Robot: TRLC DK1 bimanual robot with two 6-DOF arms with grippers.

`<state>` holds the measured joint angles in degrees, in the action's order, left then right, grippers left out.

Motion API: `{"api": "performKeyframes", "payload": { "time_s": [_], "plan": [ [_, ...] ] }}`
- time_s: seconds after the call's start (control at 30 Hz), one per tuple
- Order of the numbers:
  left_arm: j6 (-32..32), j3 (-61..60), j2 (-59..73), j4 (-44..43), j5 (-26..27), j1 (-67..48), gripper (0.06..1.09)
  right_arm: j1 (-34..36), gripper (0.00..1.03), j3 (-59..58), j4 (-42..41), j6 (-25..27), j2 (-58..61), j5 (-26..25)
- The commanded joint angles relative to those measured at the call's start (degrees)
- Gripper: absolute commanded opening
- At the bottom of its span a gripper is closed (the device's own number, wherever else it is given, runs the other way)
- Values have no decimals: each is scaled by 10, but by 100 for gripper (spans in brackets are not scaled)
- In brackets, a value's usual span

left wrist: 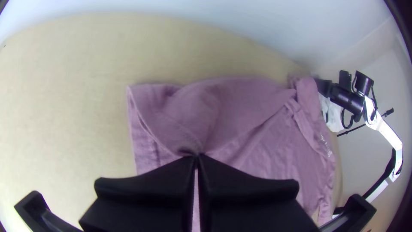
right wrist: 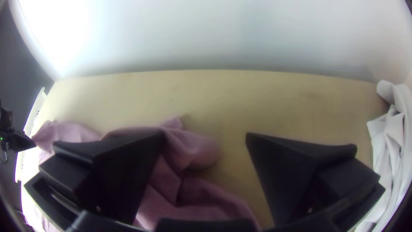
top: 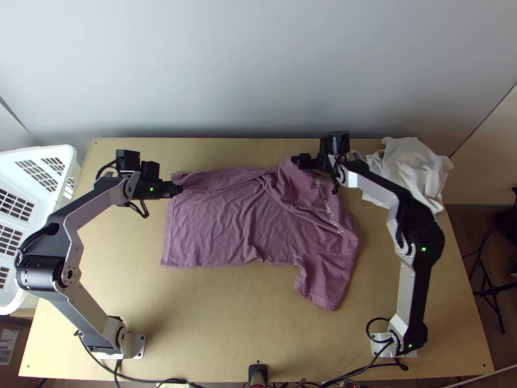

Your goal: Fold the t-shirt

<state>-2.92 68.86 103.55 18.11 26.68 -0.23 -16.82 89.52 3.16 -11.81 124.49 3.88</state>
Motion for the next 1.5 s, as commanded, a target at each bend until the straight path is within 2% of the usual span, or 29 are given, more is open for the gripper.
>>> {"api": "performKeyframes", "payload": {
  "time_s": [0.0, 0.03, 0.07, 0.2, 0.4, 0.53, 0.67, 0.83, 0.93, 1.23, 1.47],
  "plan": [
    [1, -10, -3, -4, -7, 1, 10, -10, 54, 23, 4, -5, 30, -4],
    [1, -10, -4, -4, -7, 1, 9, -11, 38, 22, 4, -1, 30, -5],
    [1, -10, -5, -4, -8, 1, 9, -13, 26, 22, 6, 3, 31, -5],
    [2, -10, -6, -4, -9, 1, 9, -19, 3, 19, 26, 25, 30, -5],
    [2, -11, -6, -7, -11, -1, 9, -22, 3, 10, 26, 28, 25, -7],
    [2, -12, -9, -7, -13, -2, 10, -16, 3, 14, 23, 37, 3, -28],
    [3, -18, -16, -7, -13, -2, 9, -19, 3, -1, 19, 70, -55, -55],
    [0, -20, -15, -17, -14, 2, 9, -43, 3, -10, 2, 83, -162, -69],
    [-31, -7, -15, -37, -17, 13, 9, -48, 3, -4, -20, 95, -224, -70],
    [-90, 51, -10, -41, -18, 33, 9, -37, 3, -35, -28, 112, -268, -72],
    [-116, 79, 10, -42, -28, 34, 9, -6, 3, -58, -81, 108, -290, -71]
  ]
}}
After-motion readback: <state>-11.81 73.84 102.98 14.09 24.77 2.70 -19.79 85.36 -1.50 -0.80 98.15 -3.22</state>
